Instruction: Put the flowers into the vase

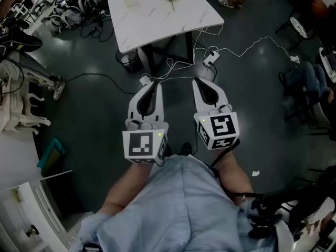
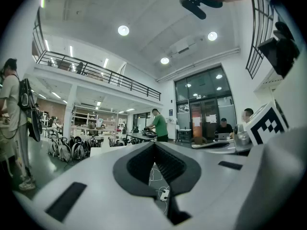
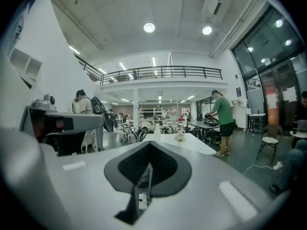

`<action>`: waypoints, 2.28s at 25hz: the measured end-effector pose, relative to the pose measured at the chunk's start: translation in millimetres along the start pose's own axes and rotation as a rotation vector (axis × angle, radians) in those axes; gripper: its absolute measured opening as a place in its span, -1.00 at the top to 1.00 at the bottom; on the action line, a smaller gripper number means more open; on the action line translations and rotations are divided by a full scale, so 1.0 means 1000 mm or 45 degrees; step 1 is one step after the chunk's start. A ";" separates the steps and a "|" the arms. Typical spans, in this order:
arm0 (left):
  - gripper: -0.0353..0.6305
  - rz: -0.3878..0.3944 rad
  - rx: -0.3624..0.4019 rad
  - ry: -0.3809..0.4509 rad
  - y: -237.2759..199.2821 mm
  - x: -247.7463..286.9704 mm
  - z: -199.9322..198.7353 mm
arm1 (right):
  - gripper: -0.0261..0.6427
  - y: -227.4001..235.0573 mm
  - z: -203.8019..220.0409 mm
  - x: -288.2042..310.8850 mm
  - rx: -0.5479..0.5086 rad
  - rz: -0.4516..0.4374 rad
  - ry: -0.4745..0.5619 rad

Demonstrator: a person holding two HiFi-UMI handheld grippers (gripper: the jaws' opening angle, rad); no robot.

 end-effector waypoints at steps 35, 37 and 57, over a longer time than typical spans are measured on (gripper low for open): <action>0.88 -0.059 0.008 -0.049 0.030 0.083 0.045 | 0.90 0.107 0.031 0.043 0.061 -0.029 -0.067; 0.88 -0.045 -0.008 -0.051 0.018 0.106 0.047 | 0.90 0.116 0.032 0.065 0.056 -0.015 -0.078; 0.88 0.000 -0.094 -0.013 -0.106 0.266 0.054 | 0.91 0.149 0.007 0.272 0.051 -0.011 -0.099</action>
Point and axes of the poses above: the fingertips, and each gripper's own axes: x forward along the fingers, y to its right, z out of its underside, the point moved 5 cm from there along -x, backward along the fingers, and after that the axes turned 7 degrees about y, right-handed, at the moved point
